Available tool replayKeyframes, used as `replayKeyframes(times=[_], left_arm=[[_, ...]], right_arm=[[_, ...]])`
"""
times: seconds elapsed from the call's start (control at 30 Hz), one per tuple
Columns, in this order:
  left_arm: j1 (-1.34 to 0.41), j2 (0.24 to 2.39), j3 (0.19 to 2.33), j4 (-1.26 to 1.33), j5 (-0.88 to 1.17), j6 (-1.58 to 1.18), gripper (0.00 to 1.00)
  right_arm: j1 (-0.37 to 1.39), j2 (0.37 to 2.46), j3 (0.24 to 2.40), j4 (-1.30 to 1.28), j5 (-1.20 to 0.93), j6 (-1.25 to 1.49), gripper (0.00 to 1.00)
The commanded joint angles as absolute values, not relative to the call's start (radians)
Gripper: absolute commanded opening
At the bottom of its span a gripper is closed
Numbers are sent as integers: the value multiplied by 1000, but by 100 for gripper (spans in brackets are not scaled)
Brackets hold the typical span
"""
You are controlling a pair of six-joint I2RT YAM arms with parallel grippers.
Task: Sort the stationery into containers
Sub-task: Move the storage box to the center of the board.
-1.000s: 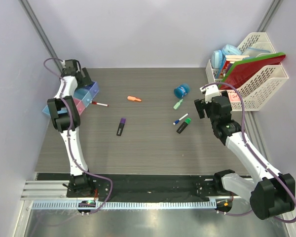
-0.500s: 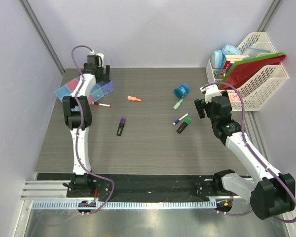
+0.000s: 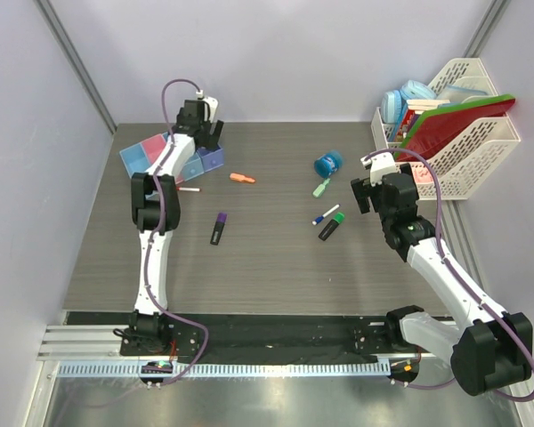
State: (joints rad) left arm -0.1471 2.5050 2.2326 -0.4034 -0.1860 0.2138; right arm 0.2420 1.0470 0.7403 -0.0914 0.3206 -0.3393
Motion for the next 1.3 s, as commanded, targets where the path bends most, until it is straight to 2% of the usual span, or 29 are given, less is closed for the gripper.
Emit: replayKeyframes(times=[0.0,0.6,0.97,1.27], left_arm=[[-204,2542,2293,-362,-222,265,100],[-314,2580,2310,-379,-196,239,100],[-400,2477,2123,-350,-170,235,100],[-445,2451,2092,-373,-160,270,100]], right_arm=[[241,1022,735,-57,345,-353,100],[241,1028,736,-55,341,-356,100],[241,1014,736,-55,334,-353,100],[239,996,735,-58,330,-354,99]])
